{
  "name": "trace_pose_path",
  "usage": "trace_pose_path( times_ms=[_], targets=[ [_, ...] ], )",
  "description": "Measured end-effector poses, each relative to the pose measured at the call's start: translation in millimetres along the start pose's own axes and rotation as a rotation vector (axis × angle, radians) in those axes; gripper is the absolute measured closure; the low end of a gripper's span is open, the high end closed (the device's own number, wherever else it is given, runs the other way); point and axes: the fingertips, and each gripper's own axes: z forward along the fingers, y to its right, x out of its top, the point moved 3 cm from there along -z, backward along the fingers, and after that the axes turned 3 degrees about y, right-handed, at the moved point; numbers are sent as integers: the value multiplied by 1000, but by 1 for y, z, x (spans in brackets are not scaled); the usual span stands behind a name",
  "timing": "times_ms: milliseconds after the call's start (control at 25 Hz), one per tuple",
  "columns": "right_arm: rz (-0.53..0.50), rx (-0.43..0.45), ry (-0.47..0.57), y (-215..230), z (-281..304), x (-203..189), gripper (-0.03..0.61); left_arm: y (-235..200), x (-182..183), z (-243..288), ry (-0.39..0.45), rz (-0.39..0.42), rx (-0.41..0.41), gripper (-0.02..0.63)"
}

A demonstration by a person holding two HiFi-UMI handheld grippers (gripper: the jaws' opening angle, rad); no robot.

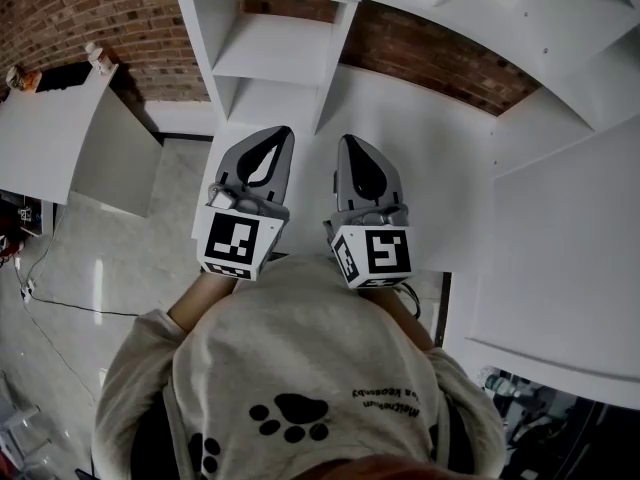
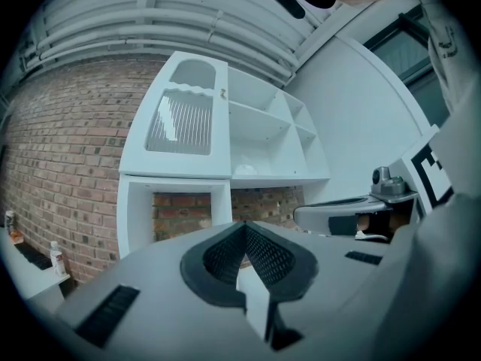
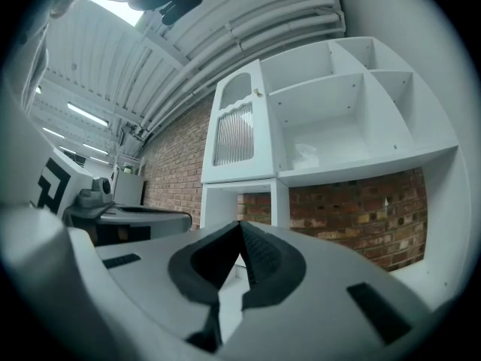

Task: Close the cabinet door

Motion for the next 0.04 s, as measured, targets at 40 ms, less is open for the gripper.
trace_pose_path(
  times_ms=[40],
  targets=[
    [1,2,0,1,0,-1,569,2,0,1,2,0,-1,604]
  ],
)
